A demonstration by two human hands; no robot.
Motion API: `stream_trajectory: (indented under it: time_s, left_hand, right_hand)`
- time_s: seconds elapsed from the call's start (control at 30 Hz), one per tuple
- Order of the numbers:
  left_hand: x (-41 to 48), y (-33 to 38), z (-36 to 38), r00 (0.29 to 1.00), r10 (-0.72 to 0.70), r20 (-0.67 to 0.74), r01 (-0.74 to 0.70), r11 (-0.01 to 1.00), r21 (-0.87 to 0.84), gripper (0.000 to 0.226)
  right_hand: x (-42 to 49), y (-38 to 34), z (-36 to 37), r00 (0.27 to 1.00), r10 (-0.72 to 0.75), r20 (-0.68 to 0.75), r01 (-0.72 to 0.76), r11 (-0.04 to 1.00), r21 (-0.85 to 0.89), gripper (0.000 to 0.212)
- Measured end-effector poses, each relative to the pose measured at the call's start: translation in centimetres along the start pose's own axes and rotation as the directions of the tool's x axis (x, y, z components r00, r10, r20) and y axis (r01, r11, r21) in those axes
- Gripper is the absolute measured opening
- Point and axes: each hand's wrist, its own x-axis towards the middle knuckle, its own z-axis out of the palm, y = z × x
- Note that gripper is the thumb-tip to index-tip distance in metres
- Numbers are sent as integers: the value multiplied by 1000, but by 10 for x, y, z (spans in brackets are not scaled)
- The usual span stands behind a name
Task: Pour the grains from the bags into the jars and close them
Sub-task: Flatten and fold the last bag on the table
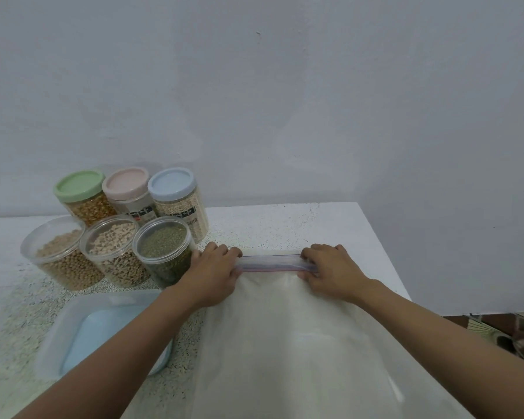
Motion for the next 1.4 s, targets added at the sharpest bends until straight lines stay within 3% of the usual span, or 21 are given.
stream_trajectory:
  time_s: [0.3,0.43,0.63,0.73,0.8,0.87,1.03,1.2,1.4]
  left_hand:
    - [32,14,-12,995,-76,63,77,997,-24,13]
    - [38,18,-6,992,-103,69,98,993,68,21]
    - [35,21,10,992,-76,-103,93,980,176,42]
    - [27,21,16,970,-13,-242,36,995,89,53]
    - [17,28,22,941,53,-333,-59,998,-10,47]
    - [4,39,33,922,100,-373,-133,989,-64,38]
    - [-13,51,60,999,12,-30,-14,998,-56,88]
    - [-15,45,75,991,-1,-132,-5,999,-48,76]
    - [-14,43,75,963,-54,-265,8,986,-169,60]
  right_hand:
    - [13,5,-7,997,42,-68,-47,996,-78,10]
    - [16,3,-2,996,61,-60,-67,993,-101,31]
    - [7,1,10,974,35,-226,-55,995,-84,47]
    - [-9,-6,16,942,40,-333,-49,999,-20,38]
    - [-20,-12,19,935,30,-353,-35,999,-8,35]
    - [-30,-14,25,943,15,-333,-39,997,-64,37]
    - [-41,-21,32,975,16,-220,-36,995,-88,45]
    - [-51,-16,43,983,186,0,-185,977,-105,69]
    - [-53,-12,47,972,235,14,-232,967,-100,79]
